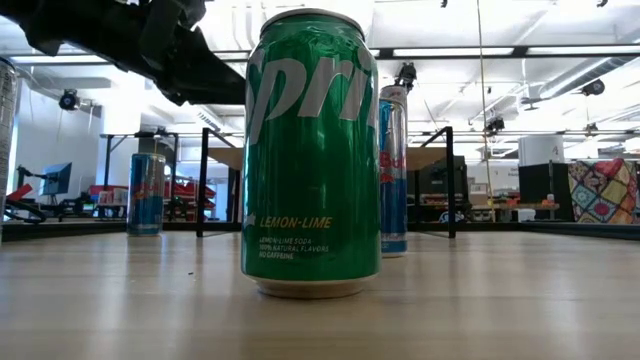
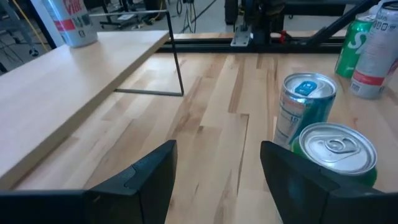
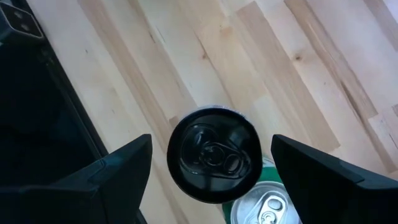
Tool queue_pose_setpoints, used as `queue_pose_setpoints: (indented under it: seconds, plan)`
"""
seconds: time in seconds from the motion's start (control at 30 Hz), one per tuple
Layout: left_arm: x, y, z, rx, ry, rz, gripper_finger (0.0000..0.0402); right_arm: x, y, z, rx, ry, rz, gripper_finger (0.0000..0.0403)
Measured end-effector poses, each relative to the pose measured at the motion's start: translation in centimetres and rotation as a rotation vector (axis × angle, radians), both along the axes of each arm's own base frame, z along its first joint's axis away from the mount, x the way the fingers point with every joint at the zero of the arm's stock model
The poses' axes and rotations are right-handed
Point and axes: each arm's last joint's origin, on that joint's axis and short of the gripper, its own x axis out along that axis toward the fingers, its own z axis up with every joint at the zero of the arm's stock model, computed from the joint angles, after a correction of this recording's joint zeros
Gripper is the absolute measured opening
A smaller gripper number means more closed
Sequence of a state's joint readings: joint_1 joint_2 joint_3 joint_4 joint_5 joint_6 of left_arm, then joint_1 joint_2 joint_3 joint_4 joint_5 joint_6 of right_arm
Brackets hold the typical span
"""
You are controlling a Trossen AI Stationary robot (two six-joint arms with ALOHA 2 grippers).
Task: Place canned beverage on shelf
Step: Put the right white-pink soda can on the shelf aligned with the other white-pink soda can
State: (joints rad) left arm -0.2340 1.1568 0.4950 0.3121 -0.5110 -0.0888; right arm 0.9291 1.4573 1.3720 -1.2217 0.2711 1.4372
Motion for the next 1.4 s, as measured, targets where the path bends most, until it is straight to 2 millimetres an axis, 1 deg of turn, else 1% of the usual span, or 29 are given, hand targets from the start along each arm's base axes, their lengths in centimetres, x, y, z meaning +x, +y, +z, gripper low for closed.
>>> queue_pose_setpoints:
  seconds: [0.33,0.53,0.8,0.97,1.1,1.2,1.27,1.33,1.4]
  plan:
    - [-0.1,0.0,0.3,-0.022,-0.020,0.009,0.0217,0.7,0.6,-1.6,-0.061,0.050,0.044,0.0318]
    - [-0.1,0.0,0.3,-0.022,-0.017,0.009,0.0217,0.6,0.6,-2.2,-0.090,0.102,0.014,0.0316]
    - [-0.2,0.0,0.1,-0.018,-0.004,0.009,0.0217,0.3,0.2,-2.6,-0.094,0.119,-0.006,0.0285]
    - [-0.2,0.0,0.1,-0.016,0.004,0.010,0.0217,0.7,-0.3,-2.7,-0.108,0.122,0.013,0.0264]
    - [-0.2,0.0,0.1,-0.010,0.006,0.008,0.0217,1.3,-0.8,-2.7,-0.120,0.126,0.038,0.0259]
    - [-0.2,0.1,0.2,-0.004,-0.004,0.014,0.0217,1.7,-1.3,-2.4,-0.125,0.128,0.057,0.0259]
    - [-0.2,0.1,0.7,0.007,-0.001,0.021,0.0217,1.9,-1.8,-2.0,-0.117,0.127,0.064,0.0259]
    - [-0.2,0.1,1.3,0.011,0.002,0.020,0.0217,1.9,-2.4,-1.0,-0.101,0.104,0.066,0.0259]
    - [-0.2,0.1,1.5,0.017,0.022,0.020,0.0217,1.7,-3.3,0.0,-0.089,0.072,0.060,0.0259]
